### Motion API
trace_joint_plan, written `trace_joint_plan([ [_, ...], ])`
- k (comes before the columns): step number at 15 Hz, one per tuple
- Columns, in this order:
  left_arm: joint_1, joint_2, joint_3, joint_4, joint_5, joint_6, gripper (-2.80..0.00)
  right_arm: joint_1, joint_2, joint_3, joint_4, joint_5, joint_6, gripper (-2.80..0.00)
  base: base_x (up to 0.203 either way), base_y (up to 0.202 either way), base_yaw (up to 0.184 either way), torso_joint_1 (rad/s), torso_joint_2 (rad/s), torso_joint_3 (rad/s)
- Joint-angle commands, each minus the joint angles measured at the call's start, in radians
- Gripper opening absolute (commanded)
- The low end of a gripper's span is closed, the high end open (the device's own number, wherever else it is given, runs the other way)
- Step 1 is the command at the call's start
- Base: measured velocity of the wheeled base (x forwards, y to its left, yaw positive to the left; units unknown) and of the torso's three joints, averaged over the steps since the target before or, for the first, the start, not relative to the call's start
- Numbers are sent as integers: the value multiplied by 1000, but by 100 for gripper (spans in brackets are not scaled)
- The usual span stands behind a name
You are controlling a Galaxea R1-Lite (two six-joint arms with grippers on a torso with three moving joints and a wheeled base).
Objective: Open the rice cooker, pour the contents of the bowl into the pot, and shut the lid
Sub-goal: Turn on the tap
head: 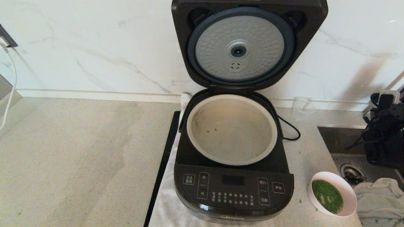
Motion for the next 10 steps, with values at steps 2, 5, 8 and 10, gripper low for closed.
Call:
trace_joint_plan([
  [2, 0, -1, 0, 0, 0, 0, -280, -11, 28, -31, -9, -3, -5, -280, 0, 0, 0, 0, 0, 0],
  [5, 0, -1, -1, 0, 0, 0, -280, -31, 35, -37, -9, -3, -9, -280, 0, 0, 0, 0, 0, 0],
  [8, 0, -1, -1, 0, 0, 0, -280, -45, 39, -36, -9, -5, -9, -280, 0, 0, 0, 0, 0, 0],
  [10, 0, -1, 0, 0, 0, 0, -280, -53, 42, -36, -9, -5, -11, -280, 0, 0, 0, 0, 0, 0],
])
